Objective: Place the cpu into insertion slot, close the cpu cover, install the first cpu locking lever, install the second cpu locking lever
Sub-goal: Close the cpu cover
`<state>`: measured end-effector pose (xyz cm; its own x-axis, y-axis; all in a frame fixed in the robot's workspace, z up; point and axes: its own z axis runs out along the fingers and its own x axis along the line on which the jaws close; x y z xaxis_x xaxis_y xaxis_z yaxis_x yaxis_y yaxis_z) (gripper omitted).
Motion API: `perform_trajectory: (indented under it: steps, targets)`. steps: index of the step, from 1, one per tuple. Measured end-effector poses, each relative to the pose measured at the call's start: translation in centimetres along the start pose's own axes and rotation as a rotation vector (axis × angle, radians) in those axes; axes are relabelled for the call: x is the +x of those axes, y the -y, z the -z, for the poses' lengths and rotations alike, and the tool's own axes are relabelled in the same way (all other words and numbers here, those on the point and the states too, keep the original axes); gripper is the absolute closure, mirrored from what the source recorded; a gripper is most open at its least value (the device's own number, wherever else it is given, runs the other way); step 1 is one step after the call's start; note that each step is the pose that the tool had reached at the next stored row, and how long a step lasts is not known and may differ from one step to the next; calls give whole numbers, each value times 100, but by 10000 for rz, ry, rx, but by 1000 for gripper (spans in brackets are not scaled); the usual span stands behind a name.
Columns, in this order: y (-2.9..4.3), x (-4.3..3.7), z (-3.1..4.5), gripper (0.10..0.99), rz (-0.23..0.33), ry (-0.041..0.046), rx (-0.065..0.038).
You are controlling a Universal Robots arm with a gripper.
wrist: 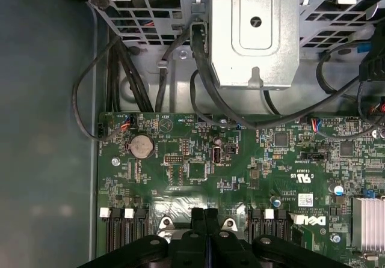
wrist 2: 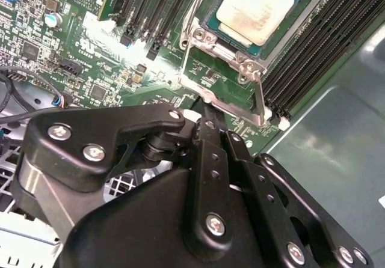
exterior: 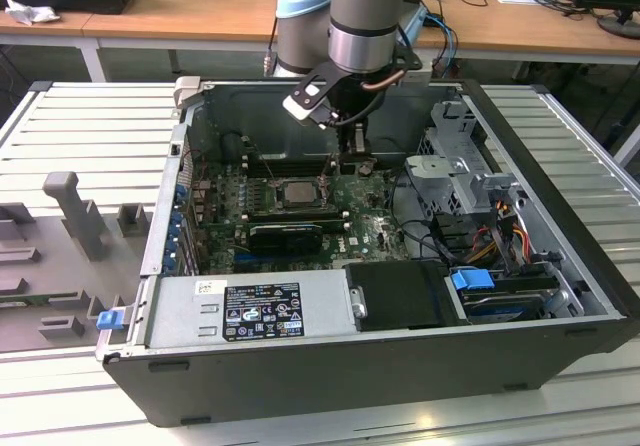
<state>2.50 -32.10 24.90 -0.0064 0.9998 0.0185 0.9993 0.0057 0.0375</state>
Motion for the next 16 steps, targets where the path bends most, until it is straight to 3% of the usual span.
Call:
perform_trajectory:
  steps: [16]
  targets:
    - [80,1,3,980,0,0,0]
